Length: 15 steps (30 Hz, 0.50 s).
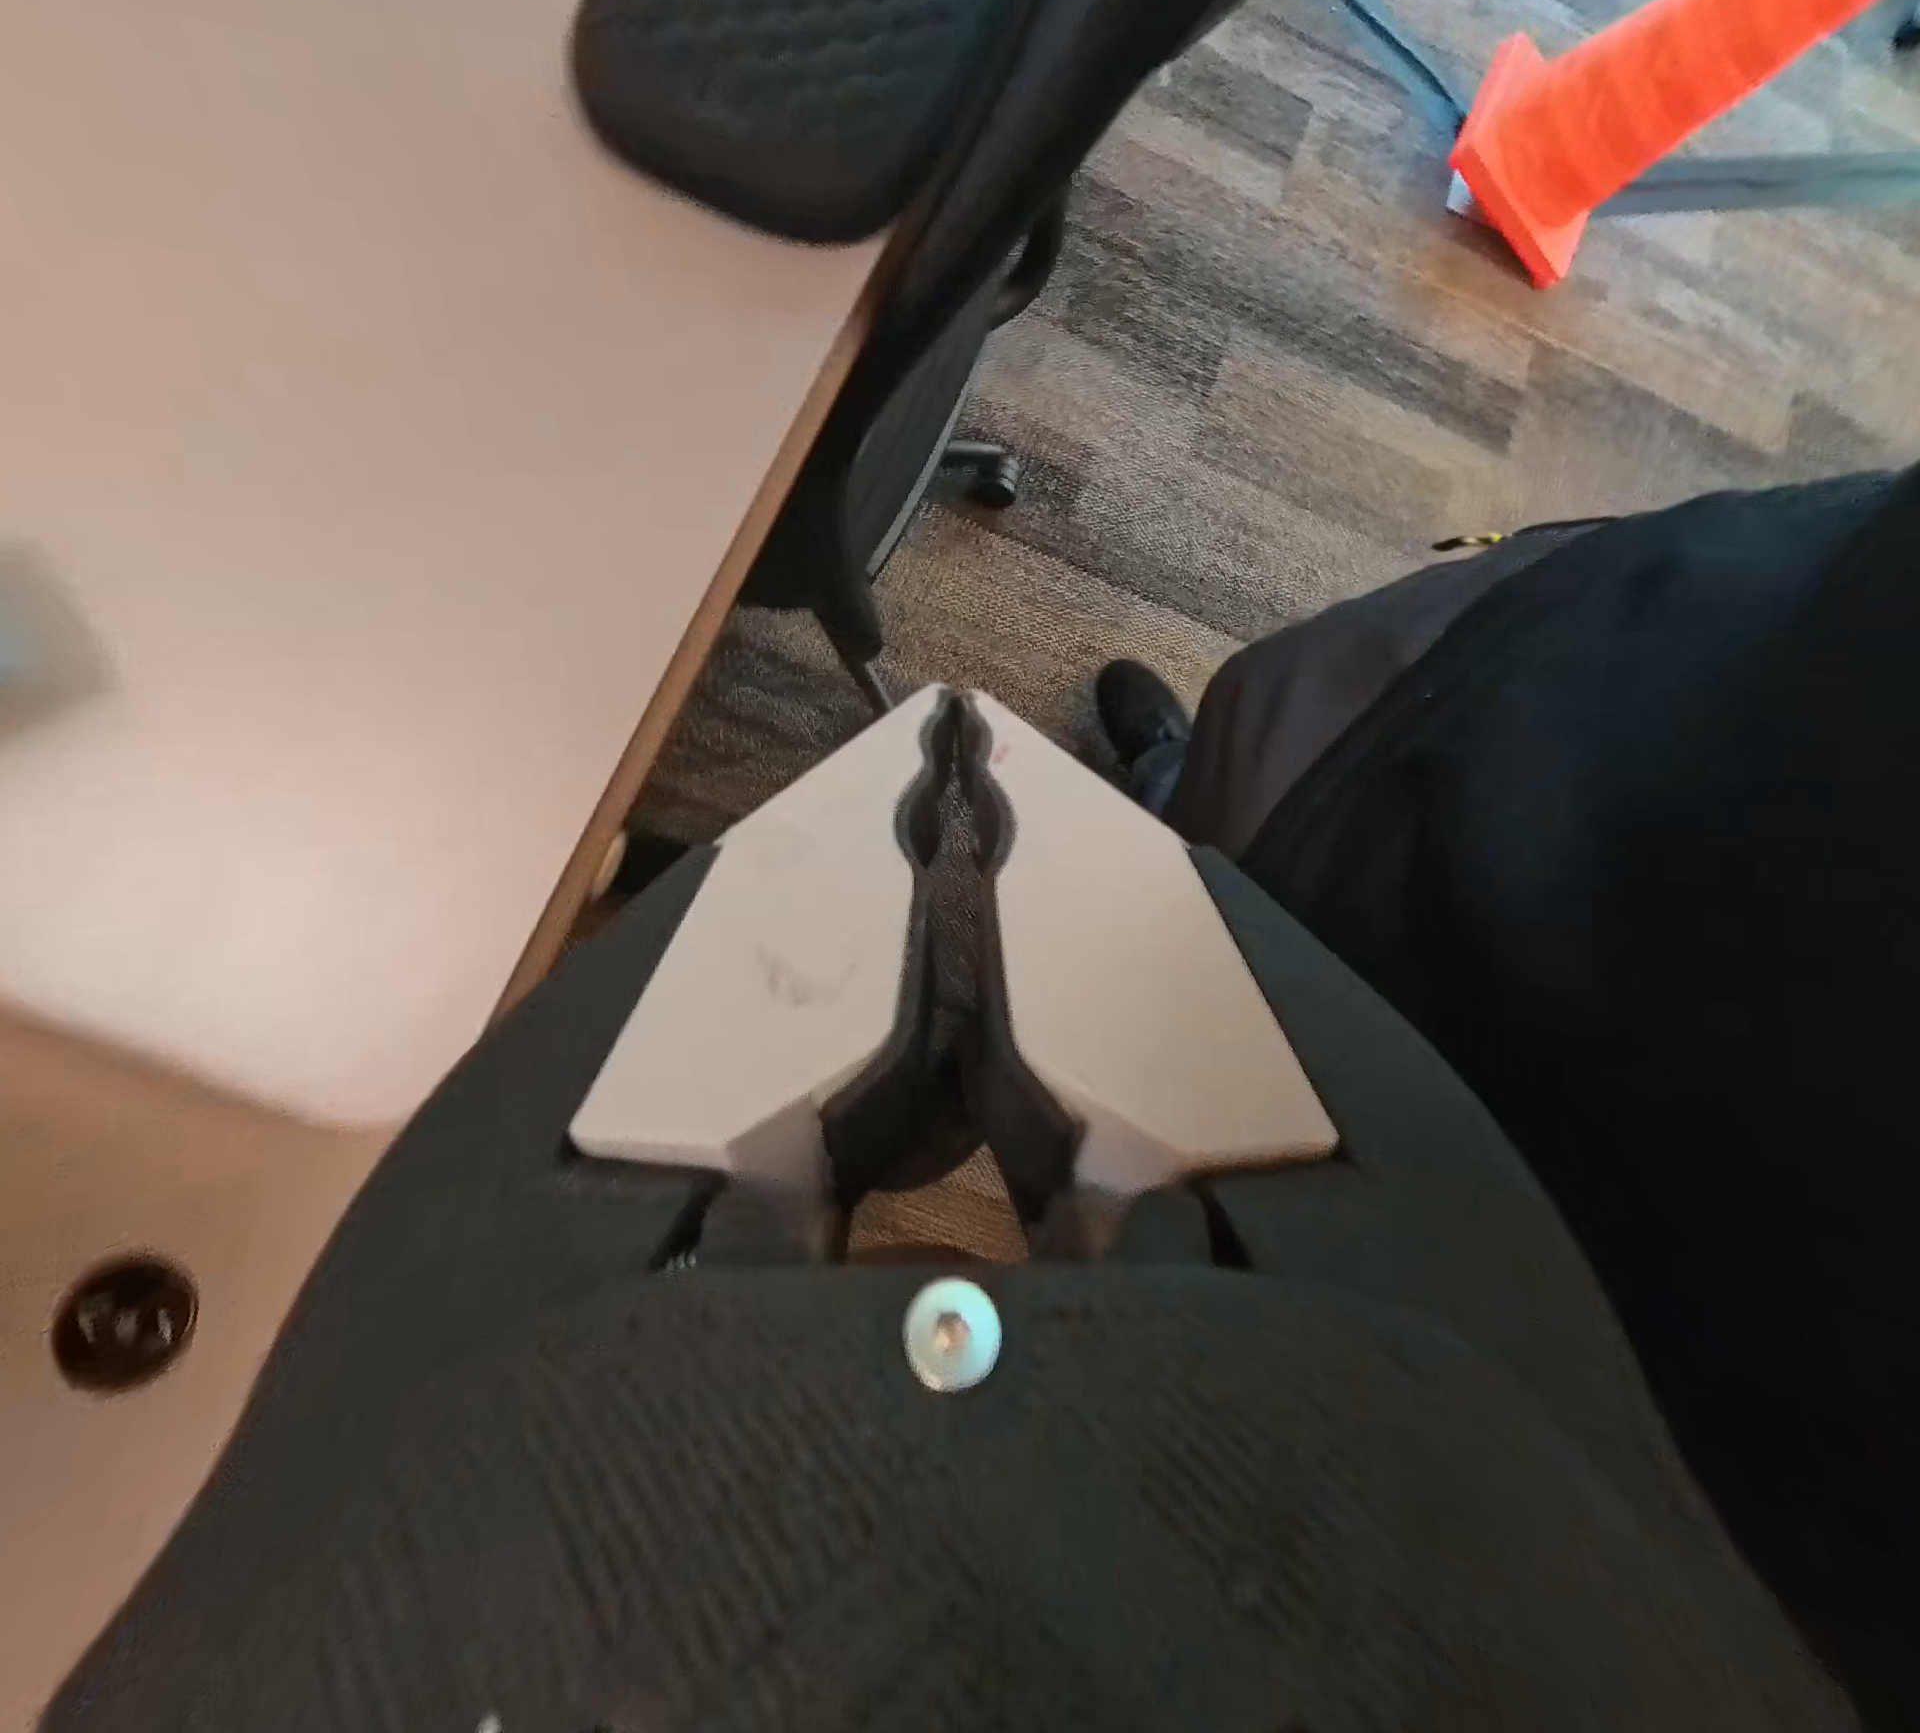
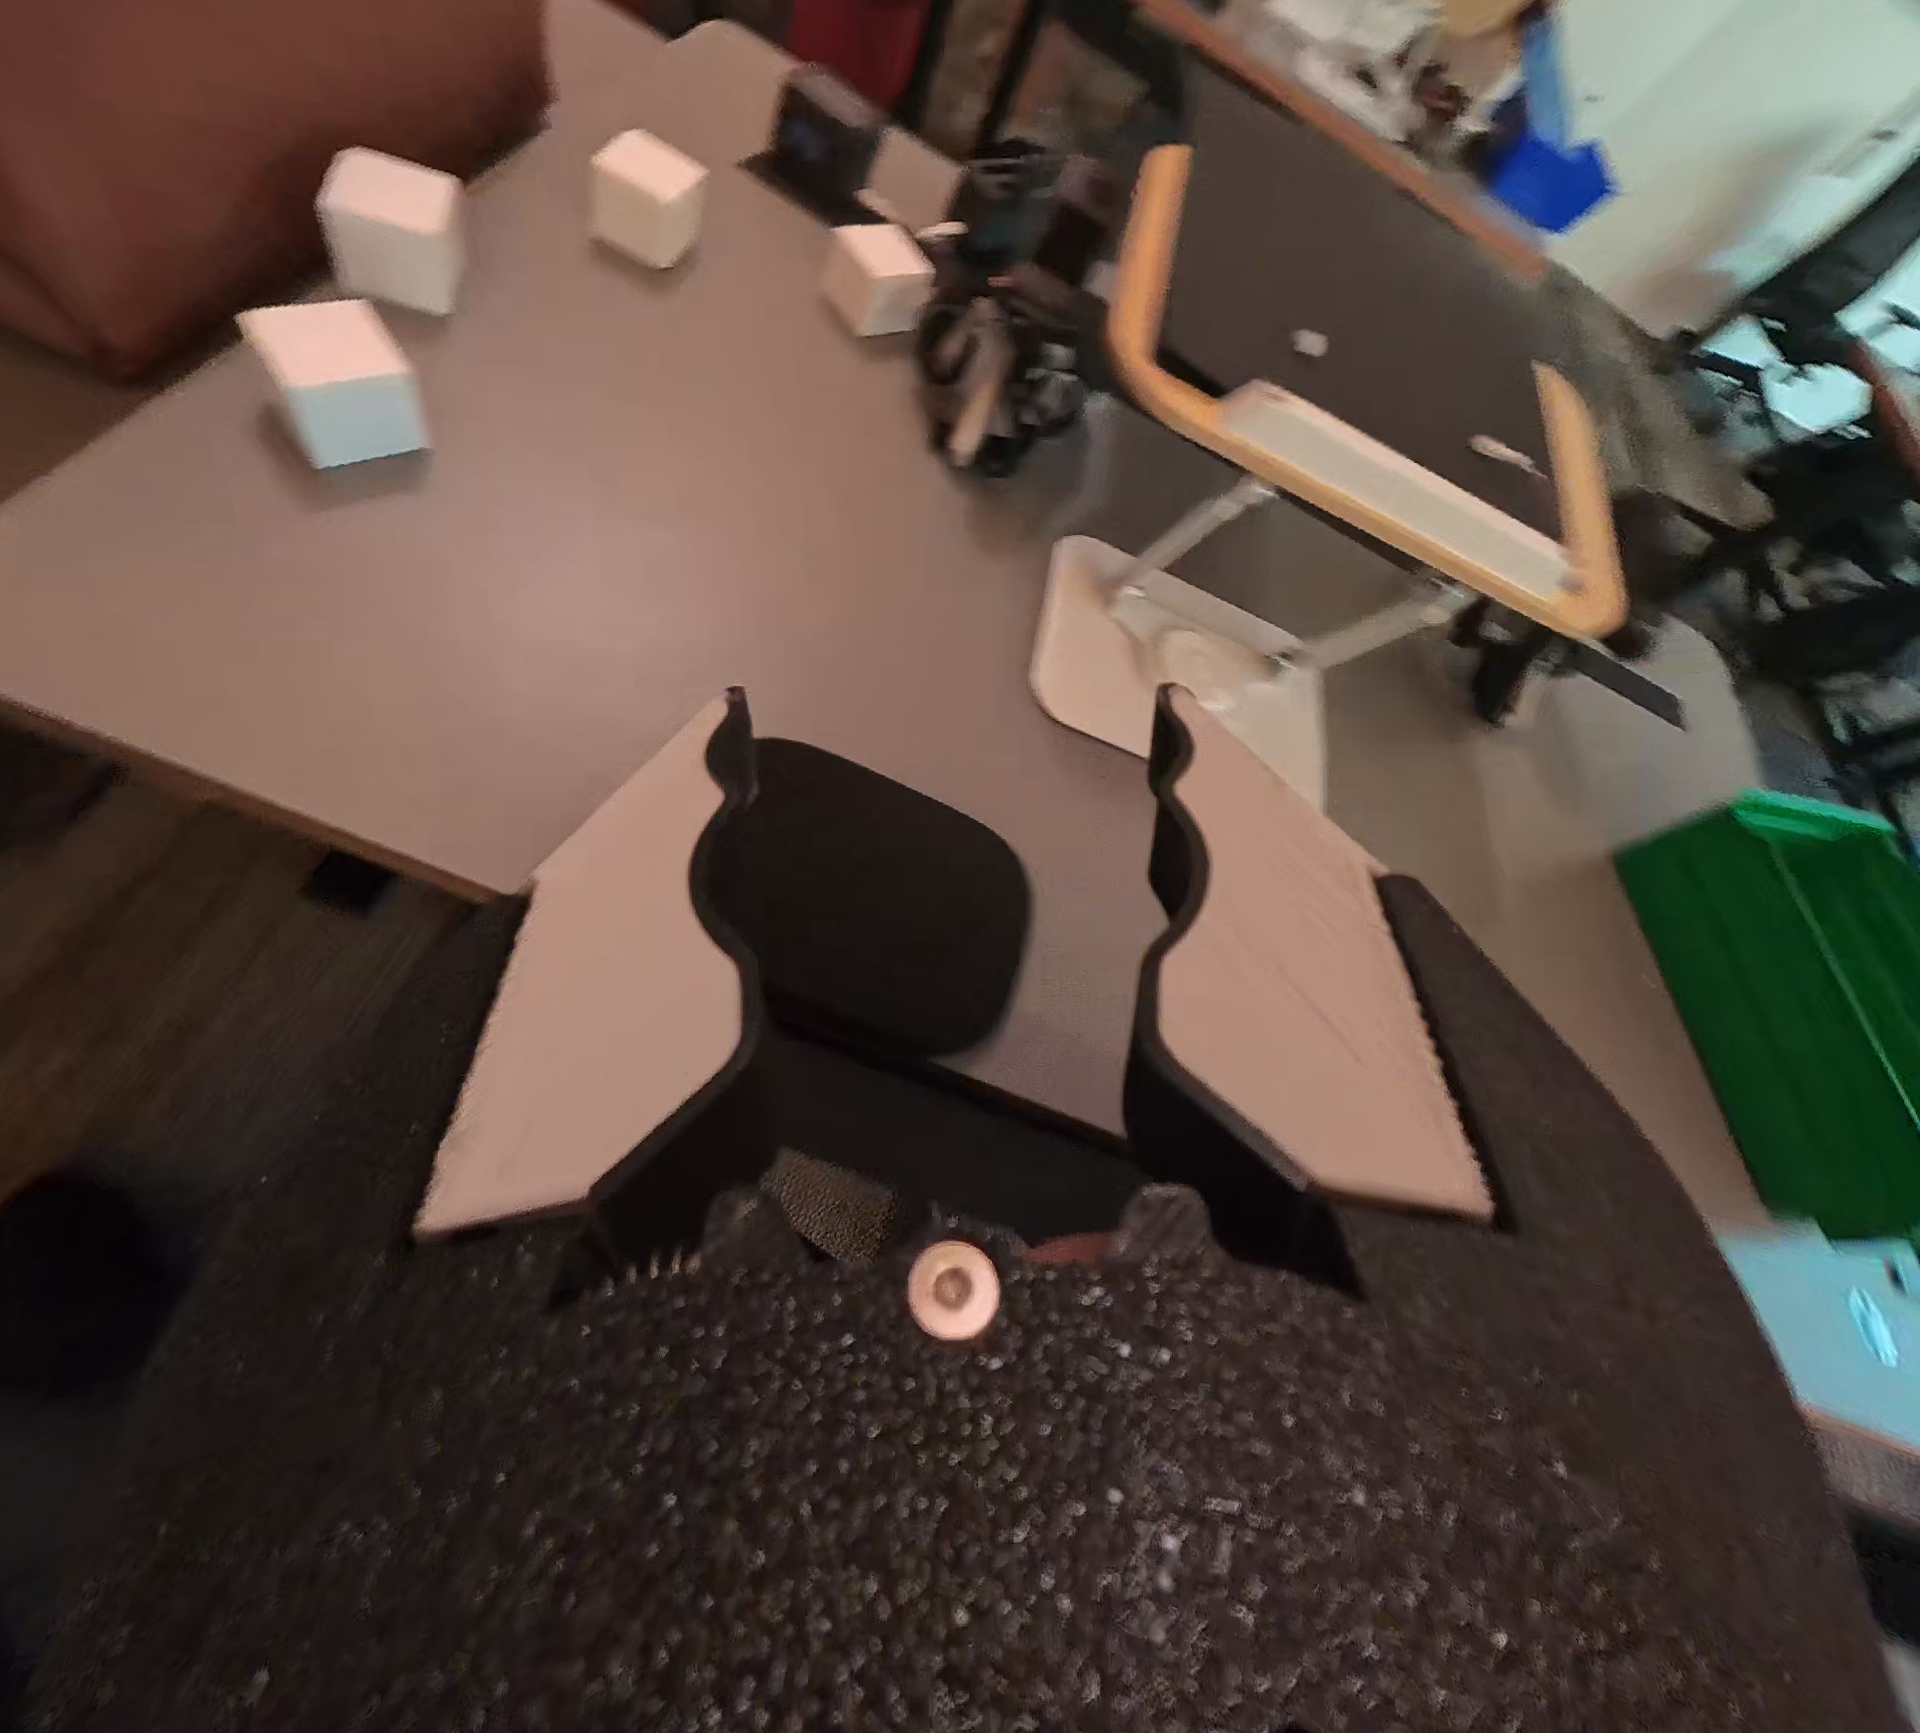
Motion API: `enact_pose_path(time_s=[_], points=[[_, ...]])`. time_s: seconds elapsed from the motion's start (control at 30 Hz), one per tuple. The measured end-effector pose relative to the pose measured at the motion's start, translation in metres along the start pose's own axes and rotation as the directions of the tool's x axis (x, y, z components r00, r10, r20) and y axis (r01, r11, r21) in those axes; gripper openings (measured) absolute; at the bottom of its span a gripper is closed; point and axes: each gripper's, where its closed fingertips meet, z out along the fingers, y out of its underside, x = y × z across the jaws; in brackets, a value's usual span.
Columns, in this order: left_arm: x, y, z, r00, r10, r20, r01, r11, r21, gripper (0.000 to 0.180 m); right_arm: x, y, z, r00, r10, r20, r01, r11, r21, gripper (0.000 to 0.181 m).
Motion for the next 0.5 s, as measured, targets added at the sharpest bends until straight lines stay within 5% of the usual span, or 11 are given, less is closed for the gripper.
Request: enact_pose_path(time_s=[0.07, 0.33, 0.5], points=[[0.029, -0.037, 0.018, 0.996, 0.087, -0.015, -0.086, 0.996, 0.017, 0.0, 0.045, 0.019, -0.031, 0.994, 0.072, -0.083, -0.069, 0.997, 0.046, 0.081], [0.209, -0.239, 0.134, 0.933, 0.309, -0.185, -0.279, 0.944, 0.174, 0.065, 0.181, 0.192, -0.161, 0.94, 0.262, -0.219, -0.265, 0.964, 0.012, 0.074], [0.351, -0.343, 0.224, 0.799, 0.481, -0.36, -0.395, 0.872, 0.288, 0.09, 0.233, 0.277, -0.249, 0.87, 0.417, -0.262, -0.436, 0.9, -0.014, 0.076]])
